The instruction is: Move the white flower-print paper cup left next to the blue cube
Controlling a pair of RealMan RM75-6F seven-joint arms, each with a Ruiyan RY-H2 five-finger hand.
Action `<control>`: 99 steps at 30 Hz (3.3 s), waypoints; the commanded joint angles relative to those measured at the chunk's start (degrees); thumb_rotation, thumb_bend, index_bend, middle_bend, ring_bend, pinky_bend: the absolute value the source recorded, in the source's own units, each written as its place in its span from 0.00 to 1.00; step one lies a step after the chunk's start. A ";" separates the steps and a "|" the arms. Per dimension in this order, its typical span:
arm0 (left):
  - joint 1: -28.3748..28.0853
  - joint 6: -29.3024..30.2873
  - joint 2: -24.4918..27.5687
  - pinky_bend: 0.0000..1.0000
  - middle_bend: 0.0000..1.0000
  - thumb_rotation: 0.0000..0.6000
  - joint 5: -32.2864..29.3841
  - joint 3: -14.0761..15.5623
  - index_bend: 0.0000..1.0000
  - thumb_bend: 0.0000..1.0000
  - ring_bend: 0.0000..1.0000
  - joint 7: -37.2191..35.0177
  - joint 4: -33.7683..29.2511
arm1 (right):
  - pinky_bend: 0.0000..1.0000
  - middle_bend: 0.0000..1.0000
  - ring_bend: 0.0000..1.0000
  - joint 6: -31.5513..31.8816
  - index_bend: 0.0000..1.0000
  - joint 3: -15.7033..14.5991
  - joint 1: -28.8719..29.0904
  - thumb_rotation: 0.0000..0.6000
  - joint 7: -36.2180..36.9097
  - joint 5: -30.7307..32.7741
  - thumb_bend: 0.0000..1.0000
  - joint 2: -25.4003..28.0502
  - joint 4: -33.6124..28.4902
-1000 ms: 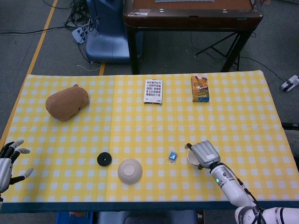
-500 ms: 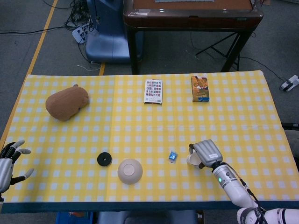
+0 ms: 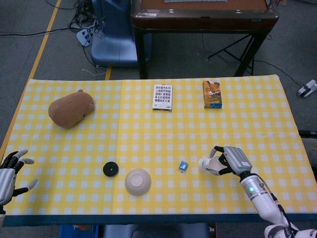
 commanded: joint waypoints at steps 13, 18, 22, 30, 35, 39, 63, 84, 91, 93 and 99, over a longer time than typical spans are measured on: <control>0.07 0.08 0.24 0.45 0.19 1.00 -0.19 -0.13 0.45 0.21 0.14 -0.53 -0.02 | 1.00 1.00 0.99 -9.99 0.47 4.52 -4.35 1.00 39.88 -5.38 0.07 -2.20 12.84; 0.07 0.01 0.37 0.45 0.19 1.00 -0.36 -0.21 0.45 0.21 0.14 -0.79 0.00 | 1.00 1.00 0.99 -11.69 0.37 4.39 -4.26 1.00 42.41 -7.00 0.03 -2.29 14.19; 0.01 -0.14 0.36 0.44 0.19 1.00 -0.36 -0.17 0.45 0.21 0.14 -0.77 0.07 | 1.00 1.00 0.99 -11.76 0.23 4.26 -4.42 1.00 42.78 -8.08 0.00 -1.81 14.05; -0.01 -0.18 0.36 0.45 0.19 1.00 -0.33 -0.16 0.45 0.21 0.14 -0.79 0.02 | 1.00 1.00 0.99 -9.23 0.18 3.82 -5.22 1.00 38.06 -9.13 0.00 -0.45 12.08; -0.01 -0.21 0.43 0.45 0.19 1.00 -0.28 -0.14 0.45 0.21 0.14 -1.02 0.00 | 1.00 1.00 0.99 -6.71 0.18 3.80 -4.79 1.00 27.32 -8.20 0.00 0.84 9.29; 0.04 -0.07 0.52 0.45 0.19 1.00 -0.20 -0.14 0.45 0.21 0.14 -1.16 -0.07 | 1.00 1.00 0.99 -4.25 0.18 3.47 -4.59 1.00 17.57 -6.83 0.00 0.99 6.86; 0.37 0.36 1.28 0.44 0.19 1.00 -0.08 -0.14 0.45 0.21 0.14 -2.48 -0.38 | 1.00 1.00 0.99 0.50 0.26 -1.90 10.51 1.00 -49.00 17.80 0.01 -0.01 -3.39; 0.39 -0.20 1.64 0.45 0.19 1.00 -0.87 -0.28 0.45 0.21 0.14 -3.17 -0.25 | 1.00 1.00 0.99 3.50 0.29 -6.32 16.20 1.00 -62.38 20.82 0.04 -6.35 1.58; 0.60 0.12 1.86 0.45 0.19 1.00 -1.00 -0.40 0.45 0.21 0.14 -3.58 -0.24 | 1.00 1.00 0.99 3.53 0.29 -6.91 17.27 1.00 -63.75 21.72 0.04 -8.20 2.88; 0.64 0.19 1.93 0.45 0.19 1.00 -1.02 -0.43 0.45 0.21 0.14 -3.71 -0.24 | 1.00 1.00 0.99 3.51 0.29 -7.04 17.46 1.00 -63.88 21.92 0.04 -8.59 3.18; 0.78 0.37 2.11 0.44 0.19 1.00 -0.99 -0.45 0.45 0.21 0.14 -4.14 -0.29 | 1.00 1.00 0.99 3.54 0.30 -7.42 17.95 1.00 -64.11 22.31 0.04 -9.63 4.10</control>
